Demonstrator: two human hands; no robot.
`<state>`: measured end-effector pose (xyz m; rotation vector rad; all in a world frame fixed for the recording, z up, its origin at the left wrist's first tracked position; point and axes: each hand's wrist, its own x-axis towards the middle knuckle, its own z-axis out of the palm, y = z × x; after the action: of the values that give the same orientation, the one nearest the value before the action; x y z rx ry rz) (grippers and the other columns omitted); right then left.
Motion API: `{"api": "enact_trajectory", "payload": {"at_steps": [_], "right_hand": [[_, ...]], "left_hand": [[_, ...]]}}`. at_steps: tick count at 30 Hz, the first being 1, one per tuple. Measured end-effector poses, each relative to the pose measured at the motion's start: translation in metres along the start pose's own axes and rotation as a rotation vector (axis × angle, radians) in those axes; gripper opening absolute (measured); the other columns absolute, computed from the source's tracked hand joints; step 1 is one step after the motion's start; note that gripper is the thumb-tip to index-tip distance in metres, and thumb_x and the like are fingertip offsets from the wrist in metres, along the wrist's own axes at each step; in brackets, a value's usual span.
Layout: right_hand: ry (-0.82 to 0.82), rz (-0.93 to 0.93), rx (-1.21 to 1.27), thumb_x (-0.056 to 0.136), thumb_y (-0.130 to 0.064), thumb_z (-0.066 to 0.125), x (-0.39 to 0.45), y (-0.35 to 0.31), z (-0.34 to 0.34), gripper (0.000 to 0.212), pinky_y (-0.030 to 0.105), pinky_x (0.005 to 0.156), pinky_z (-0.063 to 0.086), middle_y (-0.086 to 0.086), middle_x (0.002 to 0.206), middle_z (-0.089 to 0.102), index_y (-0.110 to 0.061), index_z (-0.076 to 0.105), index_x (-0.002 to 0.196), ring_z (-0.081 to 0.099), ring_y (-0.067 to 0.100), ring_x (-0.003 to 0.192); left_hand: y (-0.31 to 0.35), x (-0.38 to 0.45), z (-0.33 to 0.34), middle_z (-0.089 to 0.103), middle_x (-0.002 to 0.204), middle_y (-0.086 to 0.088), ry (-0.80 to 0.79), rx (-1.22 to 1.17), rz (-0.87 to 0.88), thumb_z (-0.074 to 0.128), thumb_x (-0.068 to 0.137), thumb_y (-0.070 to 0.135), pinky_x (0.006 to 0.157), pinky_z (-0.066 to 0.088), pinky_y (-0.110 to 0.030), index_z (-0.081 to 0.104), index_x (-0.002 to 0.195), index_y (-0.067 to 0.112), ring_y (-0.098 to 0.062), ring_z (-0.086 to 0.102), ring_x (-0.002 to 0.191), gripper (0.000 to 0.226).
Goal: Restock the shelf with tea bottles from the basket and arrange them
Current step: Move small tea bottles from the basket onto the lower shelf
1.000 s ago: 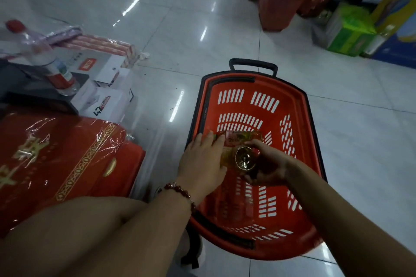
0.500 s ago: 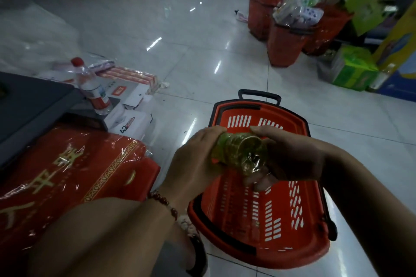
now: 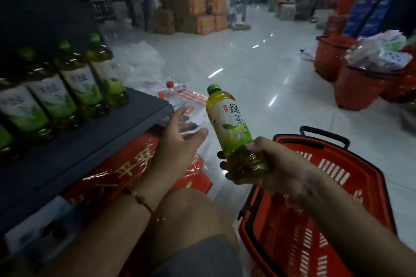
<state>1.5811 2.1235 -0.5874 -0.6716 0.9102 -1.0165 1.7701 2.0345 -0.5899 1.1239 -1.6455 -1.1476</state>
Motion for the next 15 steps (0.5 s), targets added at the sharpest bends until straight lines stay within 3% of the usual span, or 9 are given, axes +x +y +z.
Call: {"api": "enact_trajectory", "payload": {"at_steps": [3,6,8,11,13,15], "right_hand": [[-0.074,-0.024,-0.059,0.045,-0.02,0.086,0.031,0.0,0.027,0.096,0.039,0.084,0.057,0.023,0.132,0.06,0.0,0.055,0.133,0.061,0.034,0.11],[-0.195,-0.075,-0.191,0.065,-0.009,0.069,0.059,0.002,0.07,0.07,0.039,0.087,0.054,0.02,0.129,0.063,-0.009,0.056,0.134,0.062,0.035,0.112],[-0.225,-0.091,-0.286,0.069,-0.002,0.064,0.075,0.006,0.101,0.062,0.037,0.081,0.056,0.019,0.121,0.067,-0.012,0.057,0.13,0.066,0.034,0.107],[-0.255,-0.117,-0.443,0.077,0.006,0.064,0.097,0.018,0.144,0.056,0.036,0.076,0.056,0.016,0.115,0.07,-0.015,0.057,0.129,0.067,0.034,0.107],[-0.254,-0.134,-0.521,0.078,0.005,0.065,0.111,0.031,0.171,0.052,0.038,0.078,0.056,0.014,0.113,0.072,-0.015,0.059,0.126,0.067,0.034,0.107],[-0.245,-0.141,-0.58,0.07,-0.005,0.071,0.123,0.048,0.194,0.055,0.045,0.089,0.055,0.012,0.111,0.072,-0.016,0.061,0.123,0.066,0.033,0.108]], "left_hand": [[0.01,-0.001,-0.04,0.073,0.106,-0.005,-0.116,-0.232,-0.276,0.061,0.093,0.045,0.079,0.054,-0.035,0.06,0.128,0.021,-0.019,0.069,0.09,0.043],[0.015,-0.015,-0.074,0.074,0.11,-0.008,-0.194,-0.289,-0.274,0.062,0.08,0.055,0.087,0.055,-0.045,0.065,0.12,0.022,-0.024,0.071,0.095,0.052],[0.013,-0.027,-0.095,0.074,0.112,-0.005,-0.14,-0.305,-0.249,0.069,0.075,0.049,0.086,0.058,-0.045,0.064,0.121,0.026,-0.024,0.072,0.101,0.052],[0.004,-0.043,-0.133,0.077,0.101,0.001,-0.012,-0.335,-0.255,0.073,0.079,0.035,0.07,0.061,-0.034,0.06,0.118,0.026,-0.016,0.074,0.089,0.042],[-0.004,-0.055,-0.163,0.076,0.104,0.003,0.032,-0.269,-0.283,0.075,0.068,0.045,0.071,0.061,-0.035,0.06,0.12,0.026,-0.016,0.074,0.094,0.057],[-0.015,-0.068,-0.19,0.076,0.107,0.002,0.095,-0.219,-0.318,0.077,0.062,0.051,0.076,0.061,-0.039,0.062,0.122,0.025,-0.018,0.073,0.098,0.068]]}}
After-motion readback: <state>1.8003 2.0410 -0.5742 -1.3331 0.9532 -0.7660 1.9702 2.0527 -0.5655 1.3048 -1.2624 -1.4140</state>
